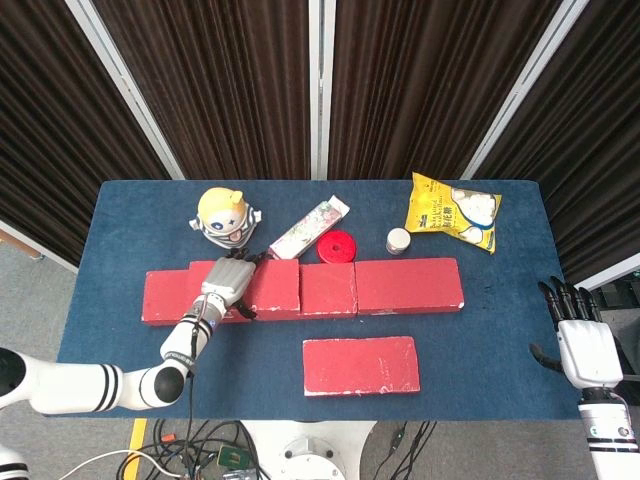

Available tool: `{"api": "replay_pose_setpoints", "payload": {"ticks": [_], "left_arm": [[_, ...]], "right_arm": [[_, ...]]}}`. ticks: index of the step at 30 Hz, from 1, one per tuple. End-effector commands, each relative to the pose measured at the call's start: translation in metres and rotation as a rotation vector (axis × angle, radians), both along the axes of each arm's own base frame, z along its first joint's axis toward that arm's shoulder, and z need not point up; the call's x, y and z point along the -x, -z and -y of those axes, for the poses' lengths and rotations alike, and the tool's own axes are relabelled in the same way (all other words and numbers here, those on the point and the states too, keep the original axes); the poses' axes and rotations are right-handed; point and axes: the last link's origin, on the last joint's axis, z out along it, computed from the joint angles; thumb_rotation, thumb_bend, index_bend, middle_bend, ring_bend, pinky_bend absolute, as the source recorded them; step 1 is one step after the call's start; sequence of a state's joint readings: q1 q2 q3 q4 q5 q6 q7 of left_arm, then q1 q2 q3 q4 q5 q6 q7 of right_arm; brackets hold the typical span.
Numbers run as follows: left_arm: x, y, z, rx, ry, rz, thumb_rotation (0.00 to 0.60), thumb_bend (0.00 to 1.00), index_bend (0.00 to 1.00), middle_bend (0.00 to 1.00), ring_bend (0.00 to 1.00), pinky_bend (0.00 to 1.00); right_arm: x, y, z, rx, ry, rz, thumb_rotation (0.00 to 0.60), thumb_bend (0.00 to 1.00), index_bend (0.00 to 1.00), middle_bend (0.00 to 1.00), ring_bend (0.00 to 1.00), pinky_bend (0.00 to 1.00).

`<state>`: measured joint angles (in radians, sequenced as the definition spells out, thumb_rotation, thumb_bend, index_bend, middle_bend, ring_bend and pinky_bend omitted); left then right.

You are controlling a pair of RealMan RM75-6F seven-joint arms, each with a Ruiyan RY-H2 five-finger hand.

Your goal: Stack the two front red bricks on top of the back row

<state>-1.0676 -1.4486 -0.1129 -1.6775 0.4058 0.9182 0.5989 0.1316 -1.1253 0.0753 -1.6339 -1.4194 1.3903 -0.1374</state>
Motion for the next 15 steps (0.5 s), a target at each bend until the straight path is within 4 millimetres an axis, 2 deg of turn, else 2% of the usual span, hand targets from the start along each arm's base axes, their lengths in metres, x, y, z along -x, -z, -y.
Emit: {"api": "replay_pose_setpoints", "payload": {"ticks": [1, 9, 15], "left_arm": [[0.0004, 0.0007, -0.0001, 0.002, -0.005, 0.005, 0.600, 0.00, 0.03, 0.28, 0.00, 0.00], [0.0023, 0.0021, -0.0002, 0.004, -0.010, 0.000, 0.600, 0.00, 0.03, 0.28, 0.00, 0.00], [0.0028, 0.0026, -0.0004, 0.002, -0.015, 0.002, 0.600, 0.00, 0.03, 0.23, 0.00, 0.00]], "right_arm": [[0.0002, 0.0001, -0.0002, -0.001, 0.002, 0.000, 0.600, 0.15, 0.00, 0.00, 0.00, 0.00], [0.0014, 0.0006, -0.0001, -0.006, 0.011, -0.001, 0.600, 0.15, 0.00, 0.00, 0.00, 0.00], [0.0016, 0.0010, 0.0000, -0.005, 0.018, 0.001, 0.600, 0.15, 0.00, 0.00, 0.00, 0.00]]}}
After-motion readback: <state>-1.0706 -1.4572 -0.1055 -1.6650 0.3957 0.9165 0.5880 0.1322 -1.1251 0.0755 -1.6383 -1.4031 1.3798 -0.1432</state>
